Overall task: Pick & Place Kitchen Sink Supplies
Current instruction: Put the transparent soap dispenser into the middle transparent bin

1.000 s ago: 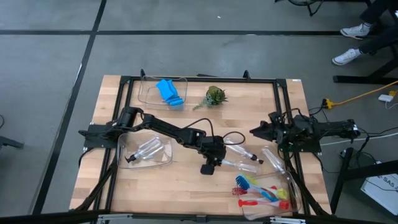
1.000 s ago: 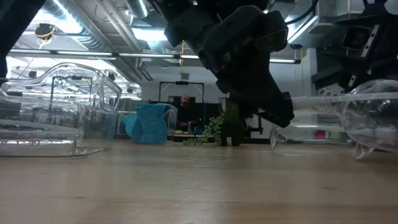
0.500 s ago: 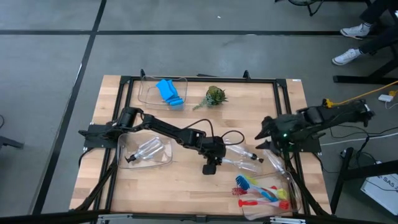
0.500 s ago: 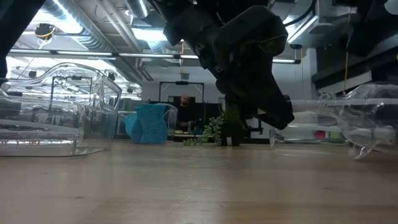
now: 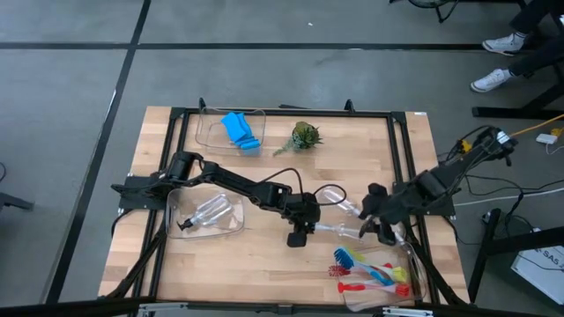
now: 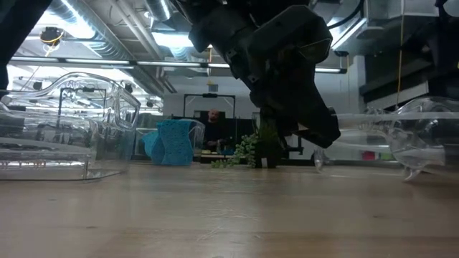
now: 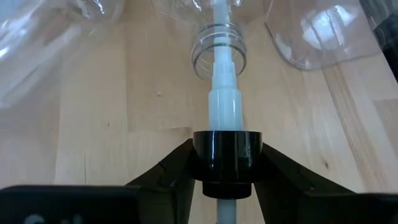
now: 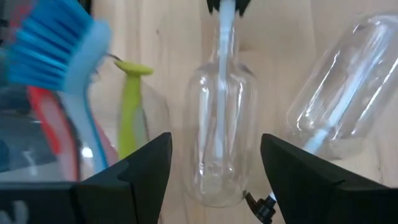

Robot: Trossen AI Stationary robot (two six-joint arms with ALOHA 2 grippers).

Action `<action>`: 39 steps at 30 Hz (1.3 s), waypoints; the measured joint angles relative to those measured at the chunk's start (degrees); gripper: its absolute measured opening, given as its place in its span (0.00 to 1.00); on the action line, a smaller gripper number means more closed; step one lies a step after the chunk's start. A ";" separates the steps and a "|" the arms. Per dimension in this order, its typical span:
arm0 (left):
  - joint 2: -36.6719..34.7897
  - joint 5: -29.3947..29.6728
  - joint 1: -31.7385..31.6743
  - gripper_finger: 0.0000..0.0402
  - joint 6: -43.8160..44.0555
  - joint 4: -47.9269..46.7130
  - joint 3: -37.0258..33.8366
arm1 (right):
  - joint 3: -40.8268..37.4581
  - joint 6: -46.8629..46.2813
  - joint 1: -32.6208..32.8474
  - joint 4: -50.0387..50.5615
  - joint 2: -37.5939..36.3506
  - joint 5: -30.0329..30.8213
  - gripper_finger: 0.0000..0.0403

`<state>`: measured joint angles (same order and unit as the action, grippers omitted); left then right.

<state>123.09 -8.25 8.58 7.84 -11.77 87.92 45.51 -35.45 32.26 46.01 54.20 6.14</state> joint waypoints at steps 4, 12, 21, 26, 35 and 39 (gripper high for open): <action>0.00 0.04 0.00 0.33 0.00 0.00 0.00 | -1.48 -0.32 2.33 -1.55 3.30 2.26 0.61; 0.00 0.09 0.00 0.33 0.76 0.00 0.00 | -1.45 0.02 3.57 -4.75 10.80 -1.35 0.61; 0.00 0.09 0.00 0.33 1.03 0.00 0.00 | 1.46 4.24 3.57 -6.01 10.90 -2.21 0.61; 0.00 0.09 0.00 0.33 1.18 0.00 0.00 | 1.49 4.21 3.57 -7.36 10.90 0.81 0.61; 0.00 0.13 0.00 0.33 2.14 0.00 0.00 | 1.51 4.05 1.93 -7.99 10.94 0.81 0.61; 0.00 0.11 0.00 0.33 2.16 -0.02 0.00 | 1.51 3.55 0.25 -8.02 11.75 -4.09 0.66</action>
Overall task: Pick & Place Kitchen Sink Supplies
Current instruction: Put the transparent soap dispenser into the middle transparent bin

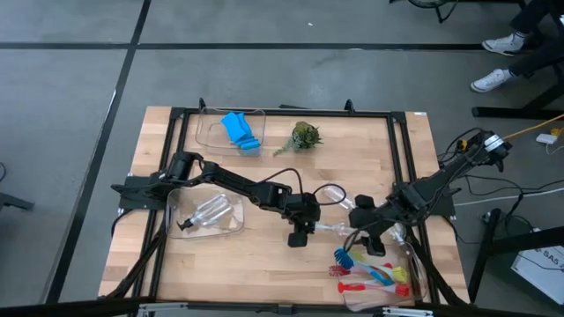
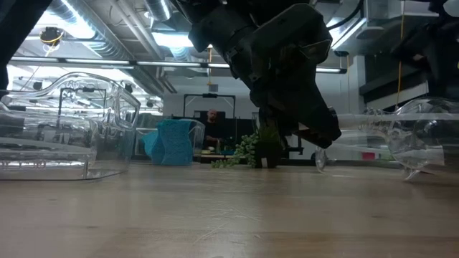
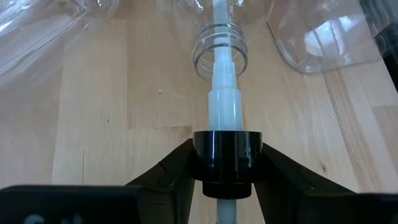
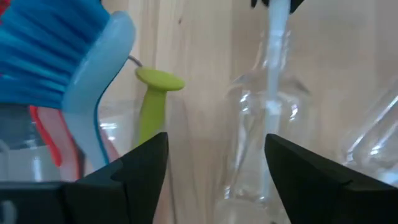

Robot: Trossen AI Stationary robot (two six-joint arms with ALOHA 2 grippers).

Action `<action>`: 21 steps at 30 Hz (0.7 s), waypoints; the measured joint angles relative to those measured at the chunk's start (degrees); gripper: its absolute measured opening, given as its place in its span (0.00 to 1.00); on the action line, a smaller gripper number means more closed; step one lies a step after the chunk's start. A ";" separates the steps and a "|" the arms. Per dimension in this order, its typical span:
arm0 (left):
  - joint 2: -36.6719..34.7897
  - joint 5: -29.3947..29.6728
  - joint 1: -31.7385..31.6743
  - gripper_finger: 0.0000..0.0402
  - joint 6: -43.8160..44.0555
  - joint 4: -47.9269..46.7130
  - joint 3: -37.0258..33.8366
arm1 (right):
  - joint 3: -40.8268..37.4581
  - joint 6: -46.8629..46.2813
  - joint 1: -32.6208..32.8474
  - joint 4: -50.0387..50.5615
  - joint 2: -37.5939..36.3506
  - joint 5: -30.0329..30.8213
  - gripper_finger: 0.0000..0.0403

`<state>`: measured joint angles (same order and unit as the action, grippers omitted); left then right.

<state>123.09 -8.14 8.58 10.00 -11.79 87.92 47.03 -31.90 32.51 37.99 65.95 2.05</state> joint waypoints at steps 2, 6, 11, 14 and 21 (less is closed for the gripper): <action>0.00 0.06 0.00 0.33 0.08 0.01 0.00 | 0.00 -1.02 -0.39 -0.01 0.55 -0.71 0.70; 0.00 0.54 0.00 0.33 0.37 0.00 0.00 | 0.00 -2.12 -0.49 0.02 1.56 -0.63 0.82; 0.00 0.59 0.00 0.33 0.37 0.00 0.00 | 0.00 -0.82 -0.48 1.55 2.17 0.62 0.95; 0.00 0.59 0.00 0.33 0.38 0.02 0.00 | 0.00 -1.45 -0.48 3.77 2.33 1.43 0.98; 0.00 1.24 0.00 0.33 0.46 1.48 -0.02 | 0.00 -0.59 -0.48 3.35 5.17 5.60 0.97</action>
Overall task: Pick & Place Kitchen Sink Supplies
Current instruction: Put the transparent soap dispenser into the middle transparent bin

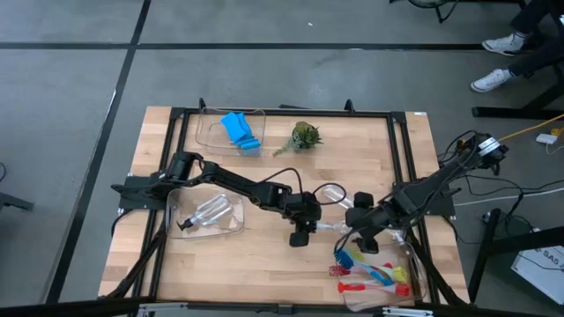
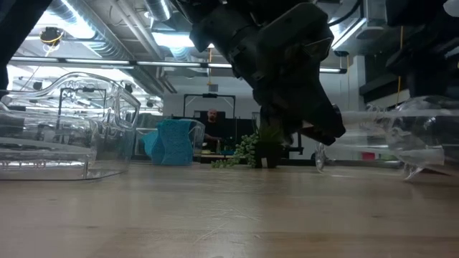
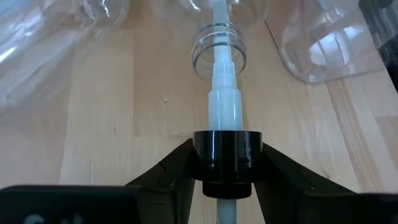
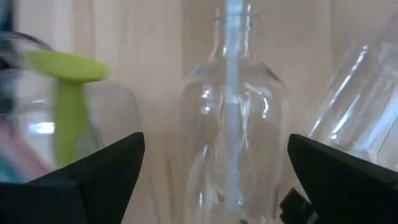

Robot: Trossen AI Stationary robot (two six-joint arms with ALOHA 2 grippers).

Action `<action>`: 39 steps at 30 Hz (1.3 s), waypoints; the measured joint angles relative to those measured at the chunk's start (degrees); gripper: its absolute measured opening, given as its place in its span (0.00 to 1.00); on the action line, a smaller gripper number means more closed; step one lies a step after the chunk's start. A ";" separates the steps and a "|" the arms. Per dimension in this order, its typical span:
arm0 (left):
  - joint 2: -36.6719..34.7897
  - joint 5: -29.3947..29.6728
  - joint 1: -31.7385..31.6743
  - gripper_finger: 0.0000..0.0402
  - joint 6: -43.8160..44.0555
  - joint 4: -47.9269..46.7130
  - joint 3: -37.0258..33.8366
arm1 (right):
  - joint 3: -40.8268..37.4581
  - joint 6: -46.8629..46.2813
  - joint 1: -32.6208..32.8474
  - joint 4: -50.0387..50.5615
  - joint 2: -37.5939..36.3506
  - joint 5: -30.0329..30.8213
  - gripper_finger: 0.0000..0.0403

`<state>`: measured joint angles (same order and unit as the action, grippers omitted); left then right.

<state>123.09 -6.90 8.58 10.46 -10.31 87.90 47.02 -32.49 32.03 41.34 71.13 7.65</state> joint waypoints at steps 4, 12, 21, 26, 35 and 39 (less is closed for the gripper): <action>0.00 0.09 -0.09 0.33 0.82 0.18 0.00 | -0.81 -0.02 0.00 -0.81 3.35 0.45 0.97; 0.00 0.07 -0.07 0.33 0.83 0.26 0.00 | -1.50 0.59 0.00 -1.33 10.46 2.30 0.96; 0.00 -2.36 -0.31 0.33 6.91 0.28 0.00 | -0.91 0.80 0.00 -0.87 11.22 2.27 0.70; 0.00 -9.03 -1.70 0.33 10.69 -4.44 2.09 | 0.62 4.47 -0.12 -0.58 11.22 2.23 0.56; -0.04 -9.37 -3.54 0.33 6.10 -28.96 17.01 | 5.46 13.81 -4.85 4.02 11.15 1.99 0.53; -0.02 -9.73 -4.72 0.33 6.08 -39.86 23.33 | 8.34 19.90 -8.23 5.49 11.15 3.08 0.53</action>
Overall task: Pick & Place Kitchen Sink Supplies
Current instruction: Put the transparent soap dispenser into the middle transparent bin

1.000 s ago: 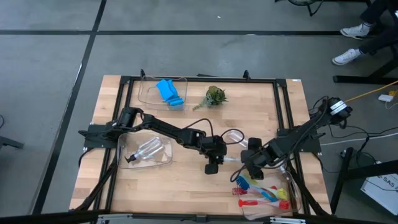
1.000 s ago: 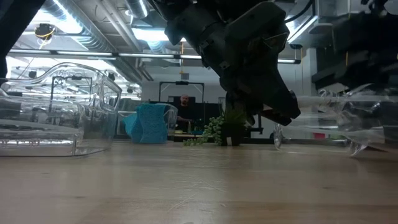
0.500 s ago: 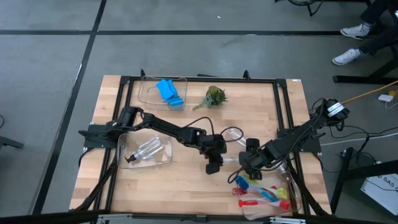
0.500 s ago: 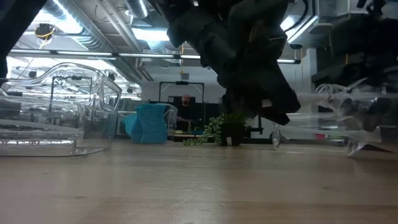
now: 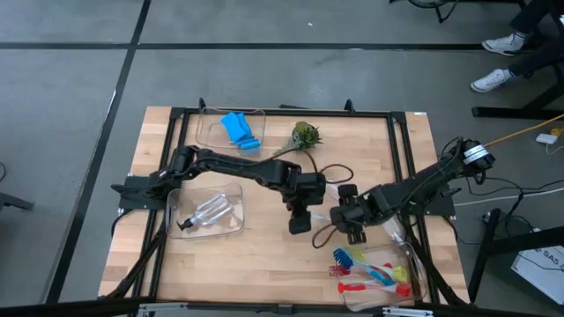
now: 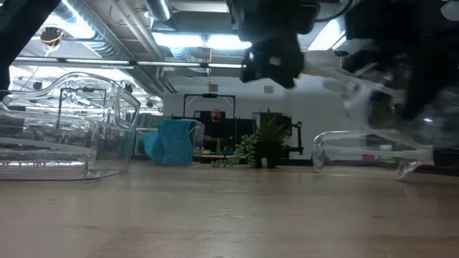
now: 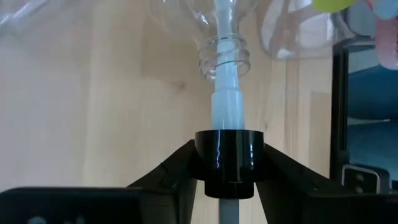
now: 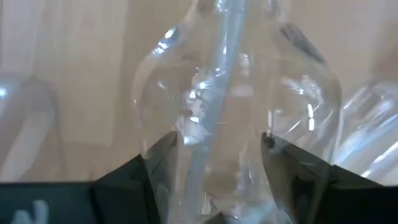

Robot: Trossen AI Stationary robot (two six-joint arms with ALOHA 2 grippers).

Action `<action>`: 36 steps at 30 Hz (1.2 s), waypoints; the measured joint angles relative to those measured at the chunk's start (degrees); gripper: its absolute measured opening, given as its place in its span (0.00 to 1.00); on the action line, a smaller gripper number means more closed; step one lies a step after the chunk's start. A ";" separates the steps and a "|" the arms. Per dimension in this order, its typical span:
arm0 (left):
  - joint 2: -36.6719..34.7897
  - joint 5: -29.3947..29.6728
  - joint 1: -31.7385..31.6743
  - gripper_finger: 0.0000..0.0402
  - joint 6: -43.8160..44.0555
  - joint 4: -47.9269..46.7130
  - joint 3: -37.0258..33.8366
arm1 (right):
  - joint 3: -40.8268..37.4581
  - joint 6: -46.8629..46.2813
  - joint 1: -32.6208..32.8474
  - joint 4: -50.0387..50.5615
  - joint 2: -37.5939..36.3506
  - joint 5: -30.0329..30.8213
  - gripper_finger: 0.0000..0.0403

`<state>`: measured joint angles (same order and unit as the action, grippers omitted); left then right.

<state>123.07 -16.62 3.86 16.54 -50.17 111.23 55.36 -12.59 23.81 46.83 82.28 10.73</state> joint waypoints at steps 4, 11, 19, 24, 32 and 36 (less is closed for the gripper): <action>-0.04 -0.23 -1.05 0.33 2.85 -6.27 3.65 | 3.12 5.62 -3.34 -0.98 0.00 2.91 0.53; -0.17 -4.81 -2.71 0.33 8.71 -8.16 6.35 | 7.42 13.28 -8.45 -1.06 0.02 2.45 0.53; -0.72 -2.36 -4.06 0.42 11.47 -8.60 6.27 | 8.17 15.68 -9.92 -2.69 0.00 3.71 0.53; -0.79 -2.87 -4.06 0.53 9.71 -8.64 6.27 | 8.17 17.27 -10.34 -3.41 0.00 3.38 0.53; -4.37 -1.90 -5.81 0.71 8.24 -8.29 6.20 | 8.09 17.61 -11.56 -3.76 0.00 2.99 0.54; -5.36 -1.89 -6.76 0.74 7.71 -8.51 6.21 | 8.08 17.60 -12.04 -5.02 0.00 2.42 0.54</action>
<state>117.71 -18.51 -2.90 24.25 -58.67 117.44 63.44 5.01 11.77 41.81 82.28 13.15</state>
